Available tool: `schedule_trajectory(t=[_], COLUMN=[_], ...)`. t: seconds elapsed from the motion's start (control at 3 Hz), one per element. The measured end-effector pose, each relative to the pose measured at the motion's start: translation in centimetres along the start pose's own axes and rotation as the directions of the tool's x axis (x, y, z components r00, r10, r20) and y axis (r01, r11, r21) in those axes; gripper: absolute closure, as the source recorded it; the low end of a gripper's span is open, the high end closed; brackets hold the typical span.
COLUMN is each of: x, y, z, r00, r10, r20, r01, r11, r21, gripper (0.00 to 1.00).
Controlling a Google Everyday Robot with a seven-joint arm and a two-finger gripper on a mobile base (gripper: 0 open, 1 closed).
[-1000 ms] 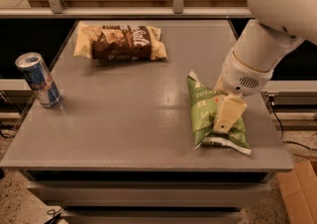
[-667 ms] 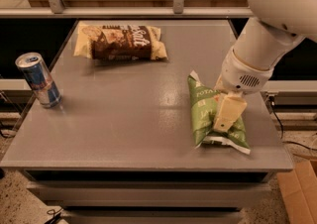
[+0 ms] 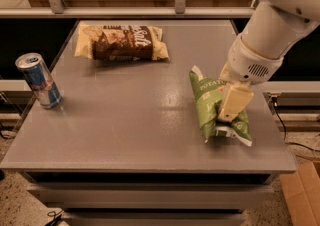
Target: Move green jalapeno chip bag near redbull can
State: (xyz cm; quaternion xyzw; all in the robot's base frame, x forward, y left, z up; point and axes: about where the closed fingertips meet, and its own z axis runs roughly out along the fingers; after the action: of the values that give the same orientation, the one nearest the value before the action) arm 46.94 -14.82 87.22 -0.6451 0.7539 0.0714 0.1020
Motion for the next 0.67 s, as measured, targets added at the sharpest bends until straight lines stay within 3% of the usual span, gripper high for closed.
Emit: schedule_trajectory(t=[0.33,0.67], x=[-1.7,-4.6], y=[-0.6,-0.7], z=[-2.5,-4.0], r00=[0.997,0.984], r10=[-0.065,-0.155], r20=[0.038,0.092], r01=[0.063,0.15], r11=[0.9971,0.987], r21=[0.042,0.058], gripper=[1.0,1.0])
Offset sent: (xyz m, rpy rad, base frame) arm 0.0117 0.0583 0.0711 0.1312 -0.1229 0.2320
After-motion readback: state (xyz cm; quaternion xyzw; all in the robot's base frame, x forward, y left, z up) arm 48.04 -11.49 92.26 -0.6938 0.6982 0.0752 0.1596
